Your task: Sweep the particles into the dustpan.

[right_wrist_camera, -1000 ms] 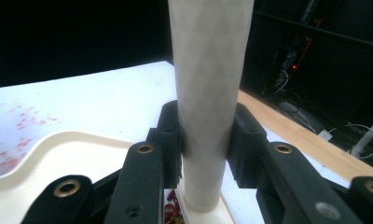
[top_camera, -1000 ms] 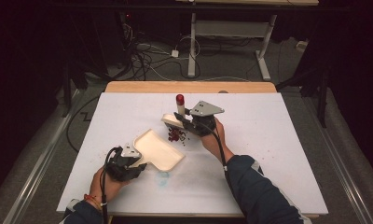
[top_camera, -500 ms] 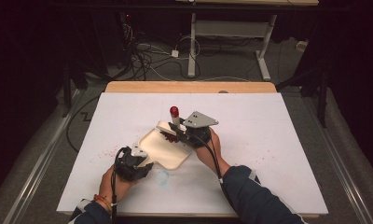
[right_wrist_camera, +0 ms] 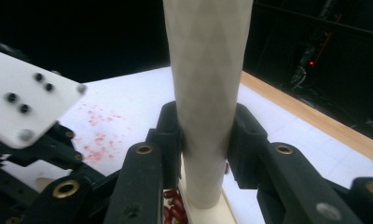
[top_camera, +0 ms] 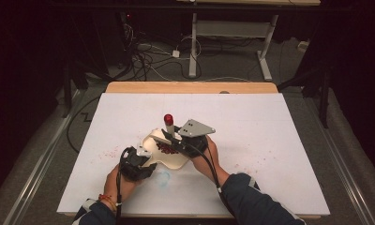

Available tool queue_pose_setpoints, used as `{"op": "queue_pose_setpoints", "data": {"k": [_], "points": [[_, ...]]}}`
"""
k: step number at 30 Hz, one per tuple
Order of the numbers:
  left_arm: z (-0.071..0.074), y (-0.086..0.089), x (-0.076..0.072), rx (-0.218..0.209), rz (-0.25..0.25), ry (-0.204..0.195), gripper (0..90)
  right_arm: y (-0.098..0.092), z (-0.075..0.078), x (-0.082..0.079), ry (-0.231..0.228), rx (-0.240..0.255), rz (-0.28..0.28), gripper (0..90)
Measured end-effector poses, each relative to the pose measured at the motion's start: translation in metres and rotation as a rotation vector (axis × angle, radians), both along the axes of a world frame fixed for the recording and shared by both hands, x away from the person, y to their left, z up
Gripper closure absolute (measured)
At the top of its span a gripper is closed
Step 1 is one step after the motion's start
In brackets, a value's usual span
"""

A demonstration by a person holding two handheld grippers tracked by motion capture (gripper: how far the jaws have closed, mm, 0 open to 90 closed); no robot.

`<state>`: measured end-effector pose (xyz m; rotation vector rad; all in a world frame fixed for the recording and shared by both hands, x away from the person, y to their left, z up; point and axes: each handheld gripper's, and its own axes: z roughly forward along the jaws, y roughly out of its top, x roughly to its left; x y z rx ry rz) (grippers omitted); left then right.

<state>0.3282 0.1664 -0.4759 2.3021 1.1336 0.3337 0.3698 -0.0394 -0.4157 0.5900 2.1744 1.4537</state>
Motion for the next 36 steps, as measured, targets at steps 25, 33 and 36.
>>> {"op": "queue_pose_setpoints", "data": {"k": [25, 33, 36], "points": [[-0.004, 0.010, 0.003, 0.000, -0.031, -0.009, 63.3, -0.030, 0.040, 0.027, -0.046, 0.056, -0.035, 70.2], [-0.005, 0.013, 0.009, -0.010, -0.039, 0.009, 63.3, -0.030, 0.026, 0.063, -0.069, -0.006, -0.120, 70.3], [-0.004, 0.017, 0.009, -0.018, -0.040, 0.012, 63.3, -0.022, 0.018, 0.076, -0.090, -0.034, -0.148, 70.3]]}}
